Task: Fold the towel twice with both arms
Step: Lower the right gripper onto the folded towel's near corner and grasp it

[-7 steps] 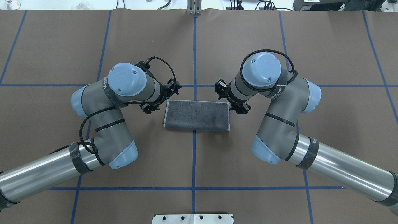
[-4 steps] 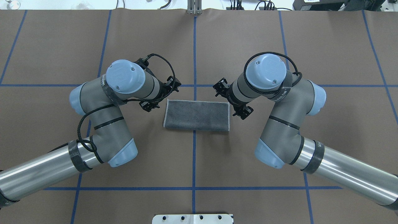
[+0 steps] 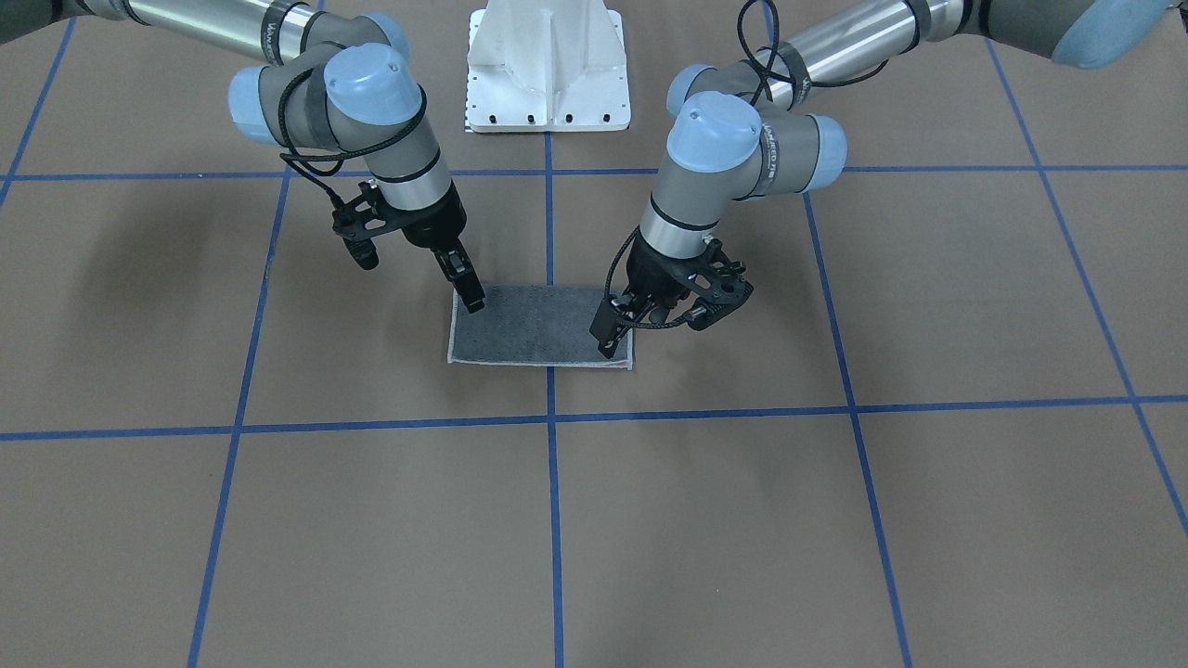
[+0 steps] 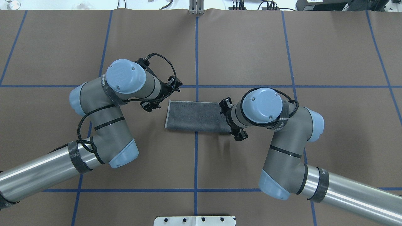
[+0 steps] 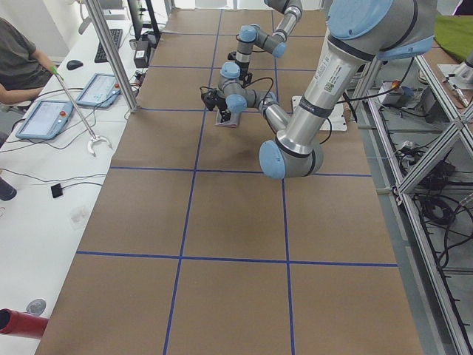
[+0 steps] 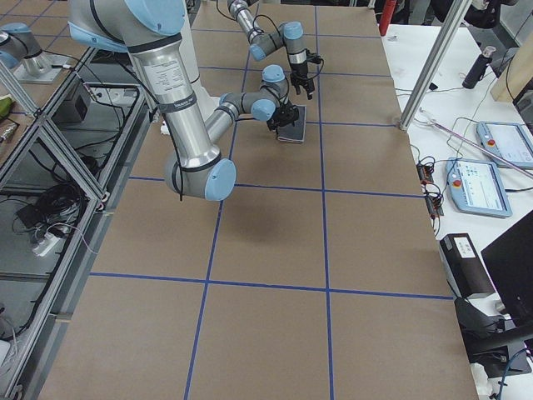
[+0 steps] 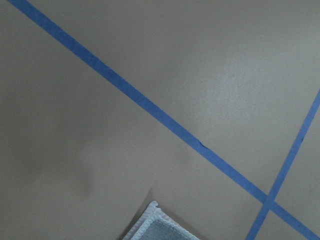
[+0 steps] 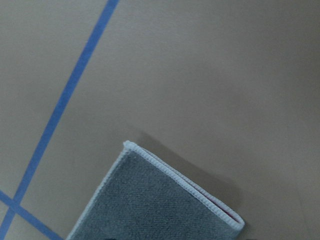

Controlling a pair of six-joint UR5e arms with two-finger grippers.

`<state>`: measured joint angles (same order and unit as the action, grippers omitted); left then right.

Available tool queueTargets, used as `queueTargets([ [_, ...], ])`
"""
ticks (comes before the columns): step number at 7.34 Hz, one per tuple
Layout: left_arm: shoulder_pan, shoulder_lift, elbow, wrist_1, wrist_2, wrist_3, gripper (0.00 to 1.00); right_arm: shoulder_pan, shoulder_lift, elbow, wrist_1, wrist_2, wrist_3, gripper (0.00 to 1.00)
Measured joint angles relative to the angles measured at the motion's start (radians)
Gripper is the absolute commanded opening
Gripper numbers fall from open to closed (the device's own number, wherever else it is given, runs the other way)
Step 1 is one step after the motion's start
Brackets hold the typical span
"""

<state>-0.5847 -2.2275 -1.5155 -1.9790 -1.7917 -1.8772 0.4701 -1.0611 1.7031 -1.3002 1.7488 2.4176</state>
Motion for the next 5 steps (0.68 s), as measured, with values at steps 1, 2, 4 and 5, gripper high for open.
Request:
queueTargets([
  [1, 0.001, 0.000, 0.000, 0.000, 0.000, 0.000, 1.00, -0.014, -0.002, -0.004, -0.001, -0.012, 0.016, 0.65],
  [2, 0.002, 0.000, 0.000, 0.000, 0.000, 0.000, 1.00, -0.020, -0.002, -0.010, -0.001, -0.016, 0.021, 0.65],
  [4, 0.002, 0.000, 0.000, 0.000, 0.000, -0.001, 1.00, -0.025, -0.003, -0.024, -0.002, -0.018, 0.023, 0.62],
  [5, 0.002, 0.000, 0.000, -0.001, 0.000, -0.001, 1.00, -0.026, -0.003, -0.026, -0.002, -0.018, 0.023, 0.54],
])
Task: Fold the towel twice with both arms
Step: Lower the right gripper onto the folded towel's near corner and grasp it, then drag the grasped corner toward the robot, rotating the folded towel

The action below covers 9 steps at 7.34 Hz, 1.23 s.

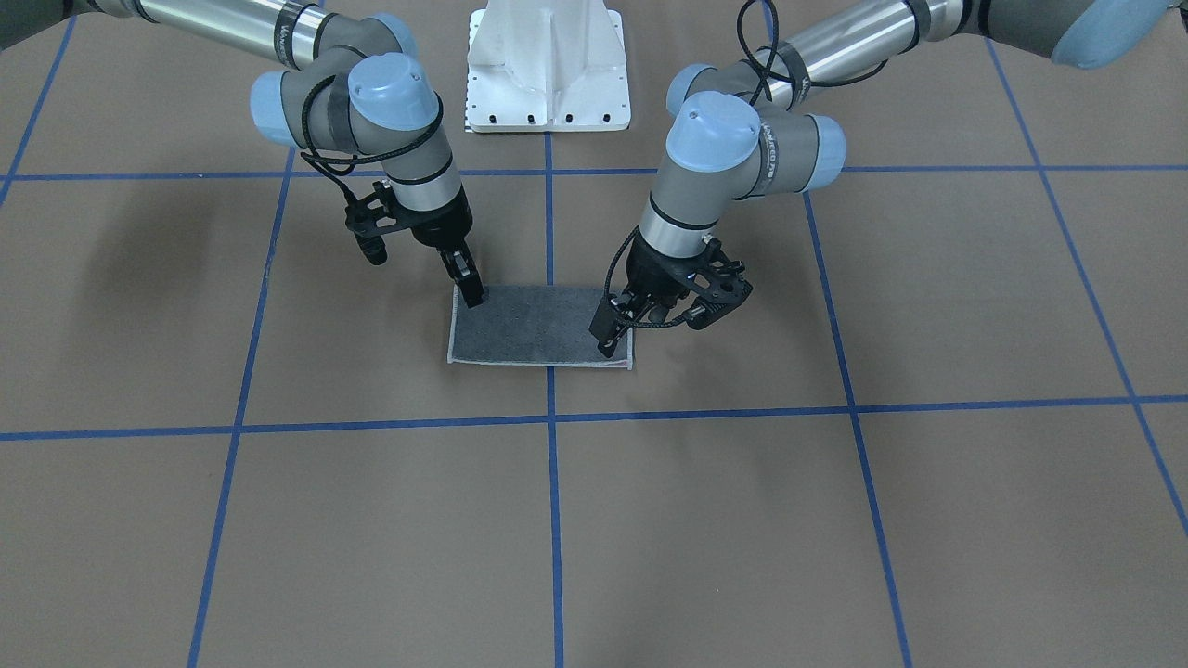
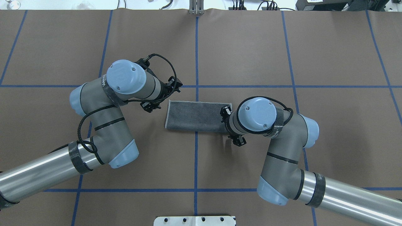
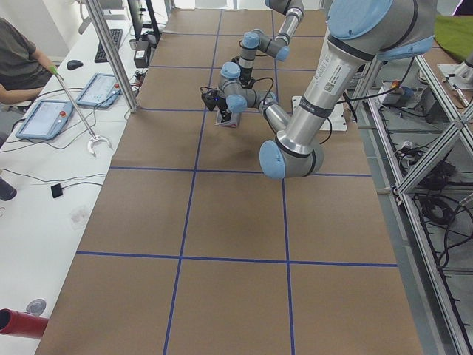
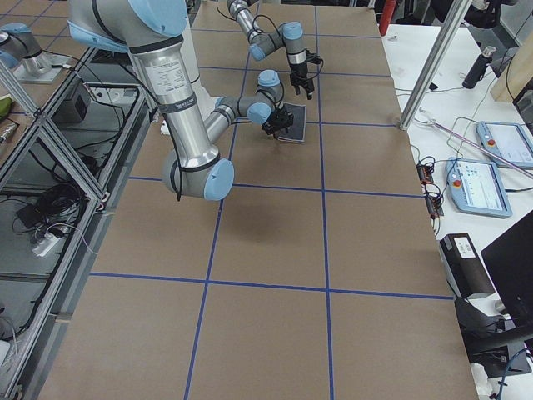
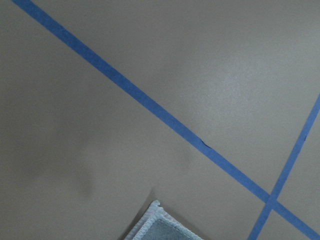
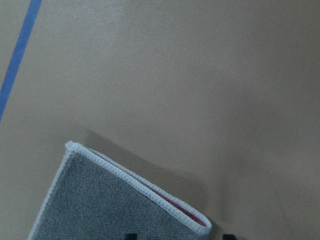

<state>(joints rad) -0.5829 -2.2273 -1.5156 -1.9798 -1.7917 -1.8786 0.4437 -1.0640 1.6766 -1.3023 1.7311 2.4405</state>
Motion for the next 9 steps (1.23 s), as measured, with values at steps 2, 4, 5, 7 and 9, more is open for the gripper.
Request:
queueTargets([
  [2, 0.000, 0.000, 0.000, -0.001, 0.000, -0.001, 1.00, -0.001, -0.001, -0.001, -0.003, 0.000, 0.000, 0.29],
  [4, 0.000, 0.000, -0.002, -0.001, 0.000, -0.002, 1.00, -0.002, -0.002, 0.000, -0.006, 0.000, 0.000, 0.00],
  [5, 0.000, 0.000, -0.002, -0.001, 0.000, -0.002, 1.00, -0.002, -0.002, 0.001, -0.006, 0.001, 0.000, 0.00],
  [7, 0.000, 0.000, -0.003, -0.001, 0.000, -0.004, 1.00, -0.001, -0.004, 0.009, -0.005, 0.003, -0.002, 0.00],
  [9, 0.000, 0.000, -0.008, -0.001, 0.000, -0.007, 1.00, 0.001, -0.009, 0.040, -0.005, 0.005, 0.000, 0.00],
])
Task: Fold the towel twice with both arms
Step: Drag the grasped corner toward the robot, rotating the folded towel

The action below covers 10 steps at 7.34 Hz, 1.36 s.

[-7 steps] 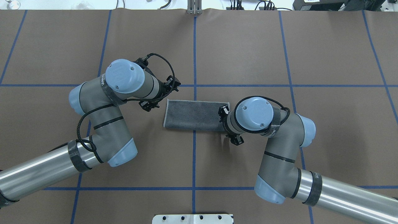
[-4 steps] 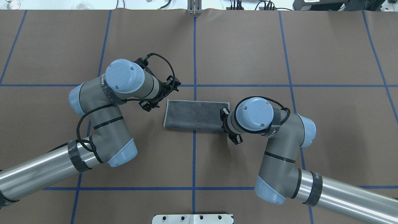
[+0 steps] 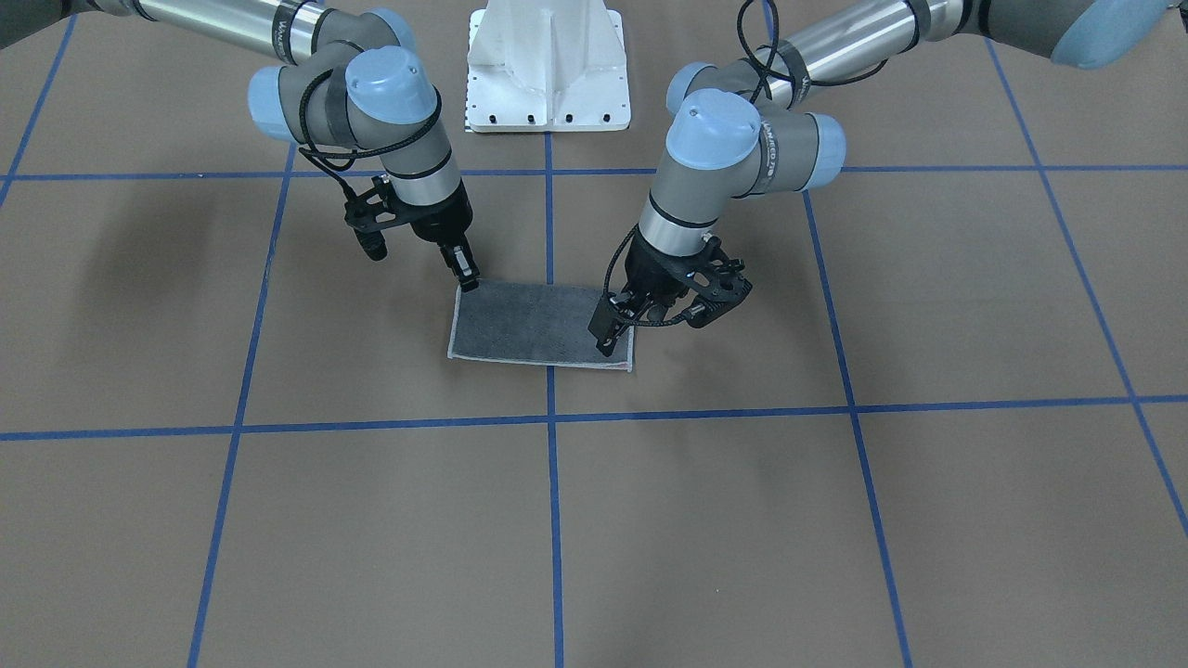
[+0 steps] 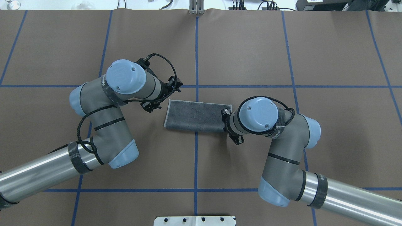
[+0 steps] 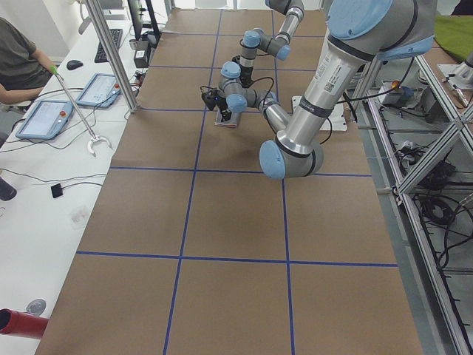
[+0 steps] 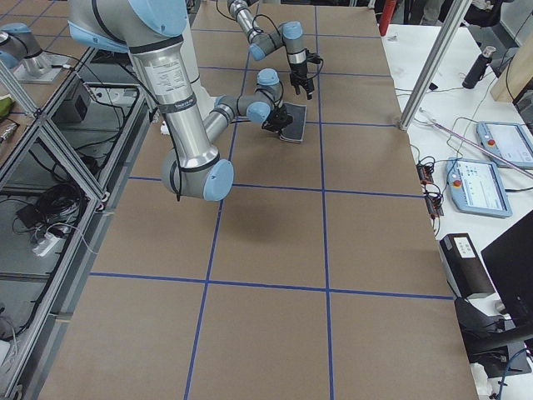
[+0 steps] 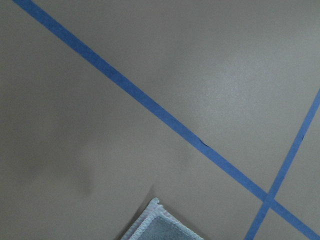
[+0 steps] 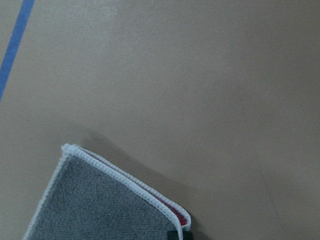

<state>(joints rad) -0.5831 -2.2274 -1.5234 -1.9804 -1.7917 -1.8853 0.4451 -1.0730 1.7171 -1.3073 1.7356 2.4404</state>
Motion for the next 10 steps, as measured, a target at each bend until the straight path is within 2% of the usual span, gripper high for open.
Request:
queueTargets([
  [3, -0.001, 0.000, -0.009, 0.000, 0.000, -0.009, 1.00, -0.018, -0.045, 0.114, -0.003, 0.003, 0.079, 0.00],
  [7, -0.001, 0.000, -0.011, 0.001, 0.000, -0.014, 1.00, -0.135, -0.052, 0.149, -0.005, 0.006, 0.108, 0.01],
  [9, 0.000, 0.000, -0.011, 0.002, 0.000, -0.014, 1.00, -0.169, -0.050, 0.152, -0.005, 0.005, 0.108, 0.99],
  [10, 0.002, 0.001, -0.011, 0.002, 0.000, -0.014, 1.00, -0.177, -0.047, 0.152, -0.004, 0.004, 0.108, 1.00],
])
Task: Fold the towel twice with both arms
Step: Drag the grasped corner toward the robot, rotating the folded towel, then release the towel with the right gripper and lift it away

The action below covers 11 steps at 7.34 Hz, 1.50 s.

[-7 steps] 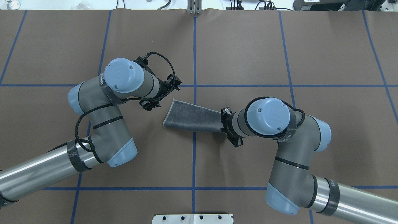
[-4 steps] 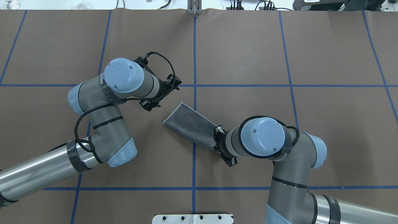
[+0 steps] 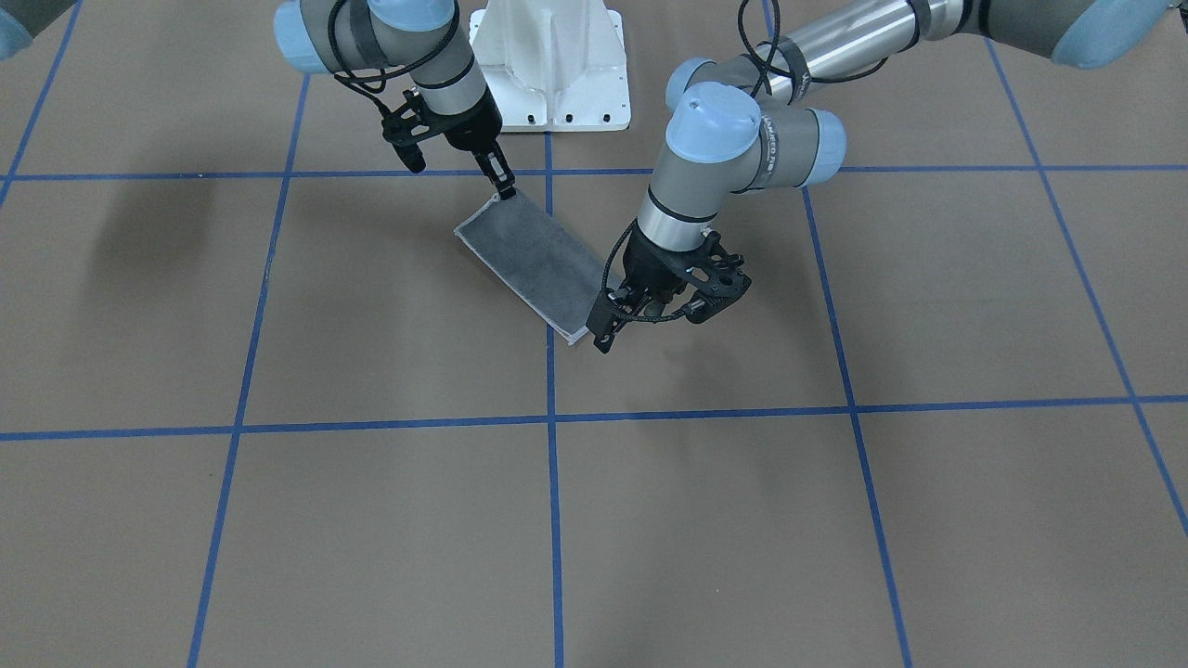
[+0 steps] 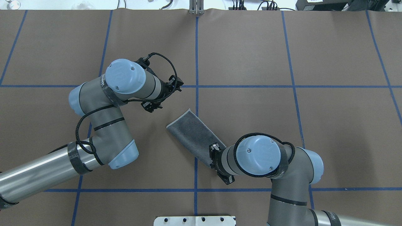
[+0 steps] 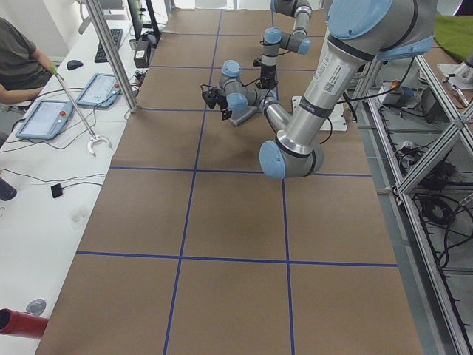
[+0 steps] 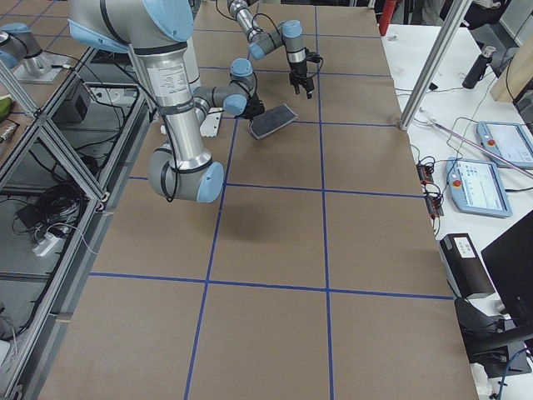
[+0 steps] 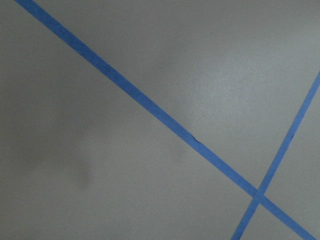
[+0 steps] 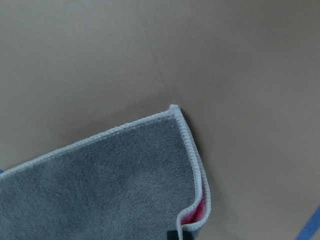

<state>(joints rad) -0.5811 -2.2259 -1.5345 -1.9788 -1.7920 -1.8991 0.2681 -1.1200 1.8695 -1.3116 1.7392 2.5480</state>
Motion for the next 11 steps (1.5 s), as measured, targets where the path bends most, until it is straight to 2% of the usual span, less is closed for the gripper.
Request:
queueTargets([
  [2, 0.005, 0.006, -0.019, 0.007, -0.019, 0.000, 0.98, 0.003, 0.001, 0.022, 0.000, 0.001, -0.001, 1.00],
  [4, 0.020, 0.027, -0.034, 0.012, -0.045, 0.000, 0.71, 0.060, 0.001, 0.048, -0.001, 0.007, -0.012, 1.00],
  [6, 0.057, 0.051, -0.034, 0.012, -0.045, 0.002, 0.65, 0.134, 0.001, 0.046, -0.003, 0.030, -0.039, 1.00],
  [8, 0.079, 0.057, -0.034, 0.014, -0.044, 0.003, 0.63, 0.163, 0.006, 0.029, -0.003, 0.043, -0.063, 1.00],
  [11, 0.101, 0.059, -0.035, 0.022, -0.043, 0.002, 0.37, 0.168, 0.009, 0.015, -0.002, 0.043, -0.079, 1.00],
])
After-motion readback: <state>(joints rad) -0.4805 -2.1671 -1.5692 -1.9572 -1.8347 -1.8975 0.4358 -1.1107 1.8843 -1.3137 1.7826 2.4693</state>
